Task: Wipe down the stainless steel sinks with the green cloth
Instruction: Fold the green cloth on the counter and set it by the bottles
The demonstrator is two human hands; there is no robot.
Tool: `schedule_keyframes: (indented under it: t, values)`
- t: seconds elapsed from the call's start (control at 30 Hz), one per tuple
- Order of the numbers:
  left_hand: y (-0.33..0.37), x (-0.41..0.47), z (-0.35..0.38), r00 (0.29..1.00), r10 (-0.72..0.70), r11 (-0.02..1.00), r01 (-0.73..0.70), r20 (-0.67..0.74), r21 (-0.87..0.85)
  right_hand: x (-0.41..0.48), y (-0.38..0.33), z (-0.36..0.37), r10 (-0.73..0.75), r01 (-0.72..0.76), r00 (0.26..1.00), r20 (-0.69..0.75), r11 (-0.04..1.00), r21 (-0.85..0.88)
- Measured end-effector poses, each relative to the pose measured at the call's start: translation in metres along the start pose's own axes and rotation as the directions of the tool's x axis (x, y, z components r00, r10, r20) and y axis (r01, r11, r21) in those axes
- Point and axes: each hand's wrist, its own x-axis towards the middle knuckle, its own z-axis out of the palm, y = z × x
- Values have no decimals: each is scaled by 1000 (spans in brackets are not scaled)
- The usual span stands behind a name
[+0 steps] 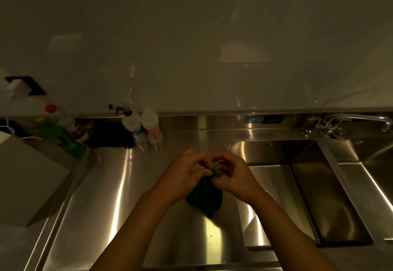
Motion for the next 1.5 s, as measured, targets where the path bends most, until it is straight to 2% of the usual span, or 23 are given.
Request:
schedule_keyframes:
  t: [0.2,0.33,0.47,0.63,0.8,1.03,1.1,1.23,1.4,1.5]
  values:
    - [15,-7,-9,990,83,997,-82,-117,12,-14,29,13,50,-66,995,-81,974,-215]
    - [18,-13,-14,972,100,992,-113,-213,-48,-19,55,18,124,-163,977,-171,959,-231]
    - [17,-19,-24,939,98,988,-131,-331,-79,-32,88,11,237,-294,953,-187,865,-406]
    - [0,-29,-46,921,102,994,-108,-376,5,-49,112,-10,269,-365,926,-266,818,-445]
    - [-26,-43,-61,912,14,998,11,-410,60,-43,99,-35,108,-280,929,-355,831,-481]
    - [-64,-64,-72,899,-80,982,146,-431,123,-27,69,-61,-63,-191,917,-395,797,-572]
    - [-73,-68,-72,885,-83,978,160,-457,133,-25,57,-66,-164,-146,908,-386,738,-659]
    - [-82,-76,-69,886,82,941,82,-456,329,-26,32,-78,-334,-111,876,-348,562,-820]
    - [-80,-84,-62,889,125,869,115,-440,481,-32,8,-72,-454,-21,877,-160,294,-955]
    - [-71,-94,-61,889,110,876,124,-444,466,-38,-5,-70,-459,53,883,-101,311,-949]
